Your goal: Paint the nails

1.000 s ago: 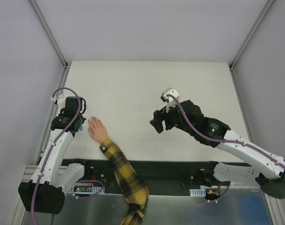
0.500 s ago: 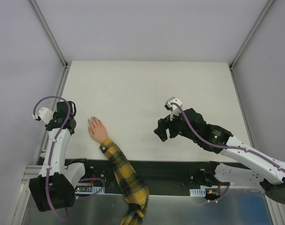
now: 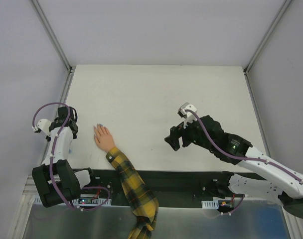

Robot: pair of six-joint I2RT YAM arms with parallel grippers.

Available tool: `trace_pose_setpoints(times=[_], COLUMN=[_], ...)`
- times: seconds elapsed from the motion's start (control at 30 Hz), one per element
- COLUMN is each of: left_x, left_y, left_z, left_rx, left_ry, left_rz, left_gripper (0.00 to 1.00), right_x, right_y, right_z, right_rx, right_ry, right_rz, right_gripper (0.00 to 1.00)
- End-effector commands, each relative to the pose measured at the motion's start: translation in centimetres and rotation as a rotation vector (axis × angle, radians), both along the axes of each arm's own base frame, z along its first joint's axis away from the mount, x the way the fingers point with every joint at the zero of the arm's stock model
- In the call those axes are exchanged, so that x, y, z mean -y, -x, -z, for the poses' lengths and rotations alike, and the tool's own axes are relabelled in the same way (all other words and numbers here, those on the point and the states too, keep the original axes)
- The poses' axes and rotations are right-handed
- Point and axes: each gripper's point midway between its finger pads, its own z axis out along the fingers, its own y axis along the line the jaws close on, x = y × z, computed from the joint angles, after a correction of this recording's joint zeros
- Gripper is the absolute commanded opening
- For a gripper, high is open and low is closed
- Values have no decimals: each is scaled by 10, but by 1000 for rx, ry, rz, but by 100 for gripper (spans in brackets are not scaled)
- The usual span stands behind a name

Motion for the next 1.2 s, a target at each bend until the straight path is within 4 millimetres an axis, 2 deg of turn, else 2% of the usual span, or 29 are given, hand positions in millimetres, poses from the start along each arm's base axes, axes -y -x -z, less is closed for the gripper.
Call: trace_pose_setpoints(times=[0.0, 0.4, 0.5, 0.63, 0.87, 1.17], left_x=[-10, -9, -7, -6, -4, -3], left_y=[1, 5, 5, 6, 5, 2], left_z=[-6, 5, 8, 10, 13, 9], left_rx=[12, -26, -24, -36, -37, -24], left_ry=[-53, -41, -28, -21, -7, 0], left_rz=[-58, -70, -69, -67, -63, -43], left_gripper=[0, 0, 8, 10, 22, 46], right_x=[-3, 11, 12, 13, 16, 16], right_y=[3, 2, 3, 4, 5, 5], right_z=[-11, -10, -9, -10, -9, -11], right_rx=[5, 32, 30, 31, 35, 34], right_ry=[-71, -78, -76, -75, -82, -80], right_rz=[-3, 38, 37, 35, 38, 39], right_gripper=[82, 82, 82, 82, 82, 82])
